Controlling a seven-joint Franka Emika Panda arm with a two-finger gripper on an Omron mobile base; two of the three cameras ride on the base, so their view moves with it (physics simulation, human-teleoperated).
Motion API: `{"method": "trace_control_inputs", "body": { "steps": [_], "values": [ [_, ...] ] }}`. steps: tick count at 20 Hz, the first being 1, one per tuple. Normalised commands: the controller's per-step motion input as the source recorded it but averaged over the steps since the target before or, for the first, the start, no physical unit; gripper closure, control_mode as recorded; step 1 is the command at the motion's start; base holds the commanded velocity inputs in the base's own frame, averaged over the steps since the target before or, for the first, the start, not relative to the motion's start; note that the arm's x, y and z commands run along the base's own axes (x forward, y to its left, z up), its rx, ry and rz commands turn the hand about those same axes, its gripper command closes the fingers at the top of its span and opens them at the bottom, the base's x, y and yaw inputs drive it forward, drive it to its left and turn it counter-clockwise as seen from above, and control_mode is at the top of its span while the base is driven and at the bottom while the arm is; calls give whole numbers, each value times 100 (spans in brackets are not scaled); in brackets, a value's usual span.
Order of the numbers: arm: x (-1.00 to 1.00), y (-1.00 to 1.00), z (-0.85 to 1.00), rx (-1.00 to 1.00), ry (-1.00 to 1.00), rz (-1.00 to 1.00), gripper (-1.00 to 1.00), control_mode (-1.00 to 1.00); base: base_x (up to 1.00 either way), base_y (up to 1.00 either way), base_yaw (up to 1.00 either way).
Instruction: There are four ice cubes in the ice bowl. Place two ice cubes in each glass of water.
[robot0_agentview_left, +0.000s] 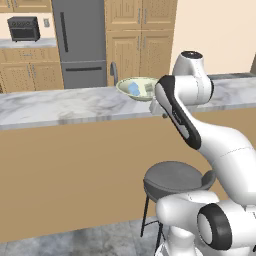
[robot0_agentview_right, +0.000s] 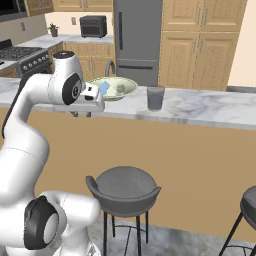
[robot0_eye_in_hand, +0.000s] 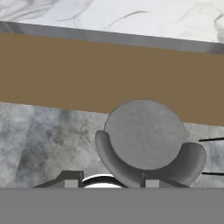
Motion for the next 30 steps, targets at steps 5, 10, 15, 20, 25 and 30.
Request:
{"method": "trace_control_inputs", "body": {
  "steps": [5, 10, 15, 20, 25, 30],
  "values": [
    [0, 0, 5, 0, -8, 0, -100, -100, 0, 0, 0],
    [0, 0, 35, 1, -17, 0, -100, -100, 0, 0, 0],
    [3, 0, 51, 2, -17, 0, -100, -100, 0, 0, 0],
    [18, 0, 45, 2, -17, 4, -100, -100, 0, 0, 0],
    [32, 0, 37, 2, -12, 6, -100, -100, 0, 0, 0],
    [44, 0, 1, 3, -5, 7, -100, -100, 0, 0, 0]
  ]
}}
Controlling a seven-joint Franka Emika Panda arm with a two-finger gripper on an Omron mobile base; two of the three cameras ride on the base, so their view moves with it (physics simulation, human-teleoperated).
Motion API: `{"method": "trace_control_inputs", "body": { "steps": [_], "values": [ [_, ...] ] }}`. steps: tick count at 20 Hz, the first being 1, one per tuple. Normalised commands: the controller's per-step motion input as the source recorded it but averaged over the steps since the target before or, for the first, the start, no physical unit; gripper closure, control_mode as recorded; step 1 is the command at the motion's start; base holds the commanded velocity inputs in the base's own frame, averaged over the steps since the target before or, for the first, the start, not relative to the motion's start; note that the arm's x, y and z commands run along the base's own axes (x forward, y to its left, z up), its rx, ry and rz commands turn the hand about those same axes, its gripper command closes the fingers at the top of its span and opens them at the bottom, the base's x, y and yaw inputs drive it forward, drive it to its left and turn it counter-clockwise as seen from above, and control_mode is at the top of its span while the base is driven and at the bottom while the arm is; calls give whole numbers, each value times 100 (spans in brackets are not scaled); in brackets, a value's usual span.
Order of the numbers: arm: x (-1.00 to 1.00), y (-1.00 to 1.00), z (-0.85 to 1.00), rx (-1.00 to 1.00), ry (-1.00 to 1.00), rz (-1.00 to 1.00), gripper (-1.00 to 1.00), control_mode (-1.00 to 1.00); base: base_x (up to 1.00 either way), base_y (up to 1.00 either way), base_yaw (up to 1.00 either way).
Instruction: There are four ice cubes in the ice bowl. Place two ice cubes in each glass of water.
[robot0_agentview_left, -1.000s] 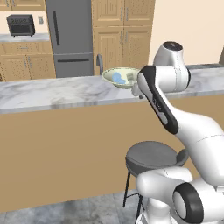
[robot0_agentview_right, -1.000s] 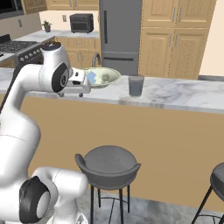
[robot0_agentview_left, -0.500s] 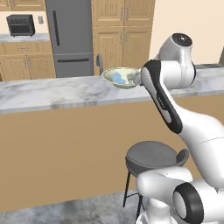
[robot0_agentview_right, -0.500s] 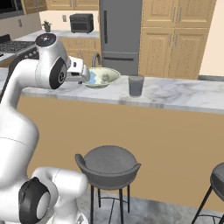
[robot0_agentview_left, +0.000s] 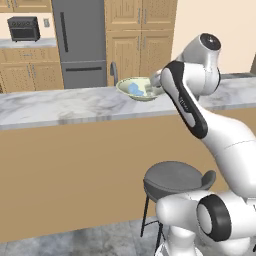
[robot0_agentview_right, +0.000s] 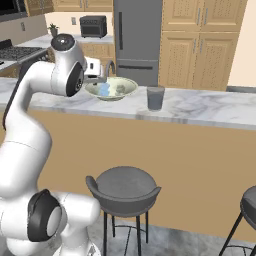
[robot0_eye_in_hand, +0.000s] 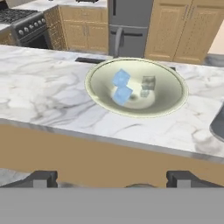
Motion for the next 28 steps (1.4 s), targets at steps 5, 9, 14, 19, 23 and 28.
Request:
{"method": "trace_control_inputs", "body": {
  "steps": [5, 9, 14, 19, 23, 28],
  "values": [
    [46, -3, -11, 1, -1, 2, -100, -100, 0, 0, 0],
    [35, -11, -17, 0, 1, -4, -100, -100, 0, 0, 0],
    [37, -21, -20, 0, 7, -15, -100, -100, 0, 0, 0],
    [41, -7, -6, 0, 10, -5, -100, -100, 0, 0, 0],
    [48, -1, -2, 0, 6, -2, -100, -100, 0, 0, 0],
    [51, -1, -10, 0, 7, 0, -100, -100, 0, 0, 0]
  ]
}}
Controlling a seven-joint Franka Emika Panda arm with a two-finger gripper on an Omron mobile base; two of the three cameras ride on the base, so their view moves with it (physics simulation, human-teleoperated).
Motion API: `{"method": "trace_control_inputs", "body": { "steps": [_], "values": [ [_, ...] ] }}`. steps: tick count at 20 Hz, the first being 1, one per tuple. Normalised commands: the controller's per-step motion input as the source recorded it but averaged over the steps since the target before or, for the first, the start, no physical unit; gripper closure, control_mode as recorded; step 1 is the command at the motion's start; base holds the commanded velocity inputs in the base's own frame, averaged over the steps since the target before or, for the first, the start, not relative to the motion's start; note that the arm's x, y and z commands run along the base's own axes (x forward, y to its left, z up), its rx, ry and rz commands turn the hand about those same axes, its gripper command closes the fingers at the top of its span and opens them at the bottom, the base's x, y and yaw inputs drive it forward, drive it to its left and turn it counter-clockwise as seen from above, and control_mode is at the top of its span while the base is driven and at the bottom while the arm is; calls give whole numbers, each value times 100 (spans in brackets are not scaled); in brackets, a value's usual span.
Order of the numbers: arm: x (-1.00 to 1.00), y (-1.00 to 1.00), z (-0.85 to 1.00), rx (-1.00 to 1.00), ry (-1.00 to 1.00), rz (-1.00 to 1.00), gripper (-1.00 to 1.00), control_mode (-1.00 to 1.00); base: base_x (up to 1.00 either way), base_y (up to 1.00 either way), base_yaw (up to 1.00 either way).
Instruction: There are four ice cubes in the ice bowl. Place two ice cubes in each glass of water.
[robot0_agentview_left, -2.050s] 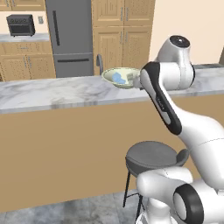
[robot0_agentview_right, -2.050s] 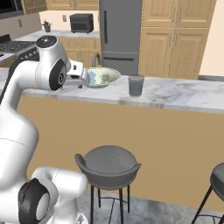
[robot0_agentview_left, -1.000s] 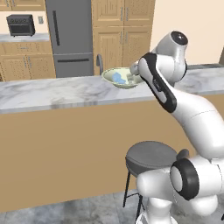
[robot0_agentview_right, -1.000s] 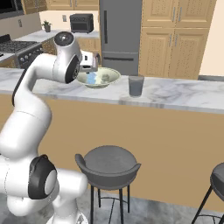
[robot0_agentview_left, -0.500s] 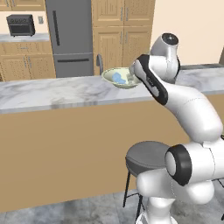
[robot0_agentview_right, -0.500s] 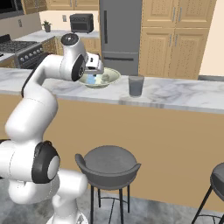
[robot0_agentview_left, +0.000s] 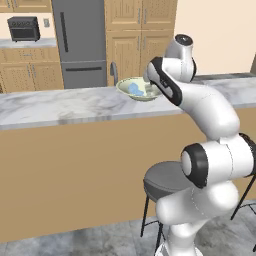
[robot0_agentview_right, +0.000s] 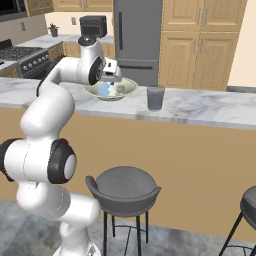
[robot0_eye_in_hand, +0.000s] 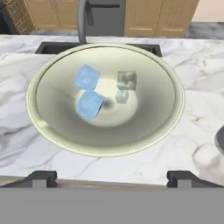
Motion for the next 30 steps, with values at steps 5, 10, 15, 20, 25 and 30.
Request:
{"method": "trace_control_inputs", "body": {
  "steps": [5, 10, 15, 20, 25, 30],
  "values": [
    [34, -2, -28, -1, 14, 0, -100, -100, 0, 0, 0],
    [30, -1, -34, -1, 15, 0, -100, -100, 0, 0, 0],
    [26, -4, -22, -1, 7, 0, -100, -100, 0, 0, 0],
    [27, -6, -2, 0, 0, 0, -100, -100, 0, 0, 0],
    [30, -4, -18, -2, 5, 0, -100, -100, 0, 0, 0],
    [33, -1, -24, -2, 9, 0, -100, -100, 0, 0, 0]
  ]
}}
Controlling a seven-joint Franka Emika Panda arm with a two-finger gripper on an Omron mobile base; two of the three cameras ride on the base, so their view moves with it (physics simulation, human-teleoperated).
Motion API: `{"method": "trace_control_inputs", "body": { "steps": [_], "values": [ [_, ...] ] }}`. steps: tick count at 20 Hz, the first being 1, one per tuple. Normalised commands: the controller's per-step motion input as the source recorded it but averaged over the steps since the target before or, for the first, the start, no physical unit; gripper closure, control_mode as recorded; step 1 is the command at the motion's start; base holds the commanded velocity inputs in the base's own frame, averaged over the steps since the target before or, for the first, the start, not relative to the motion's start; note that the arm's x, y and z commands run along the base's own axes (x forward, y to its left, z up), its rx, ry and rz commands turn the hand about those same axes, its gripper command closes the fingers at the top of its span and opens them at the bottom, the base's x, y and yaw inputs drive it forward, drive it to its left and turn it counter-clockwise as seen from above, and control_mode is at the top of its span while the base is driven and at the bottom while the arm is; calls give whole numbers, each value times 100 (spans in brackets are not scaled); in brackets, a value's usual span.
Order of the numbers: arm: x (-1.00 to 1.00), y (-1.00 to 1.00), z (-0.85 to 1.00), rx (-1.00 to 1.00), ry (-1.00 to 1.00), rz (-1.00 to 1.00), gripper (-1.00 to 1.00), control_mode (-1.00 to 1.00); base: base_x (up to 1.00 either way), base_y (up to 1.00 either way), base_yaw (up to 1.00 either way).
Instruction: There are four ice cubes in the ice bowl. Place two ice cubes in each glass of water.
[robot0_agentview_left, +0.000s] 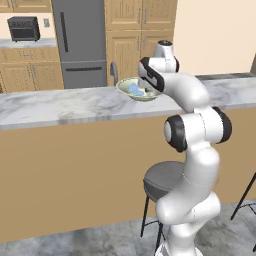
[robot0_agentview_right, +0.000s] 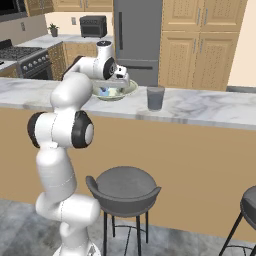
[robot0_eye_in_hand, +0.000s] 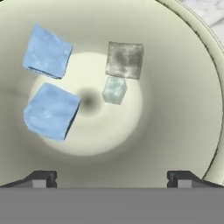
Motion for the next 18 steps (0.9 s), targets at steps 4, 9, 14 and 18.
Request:
{"method": "trace_control_inputs", "body": {
  "steps": [4, 9, 14, 18],
  "values": [
    [37, 0, -4, 0, 8, 0, -100, -100, 0, 0, 0],
    [41, 0, -1, 0, 5, 0, -100, -100, 0, 0, 0],
    [41, 0, -6, -1, 6, 0, -100, -100, 0, 0, 0],
    [33, -1, -16, -1, 4, 0, -100, -100, 0, 0, 0]
  ]
}}
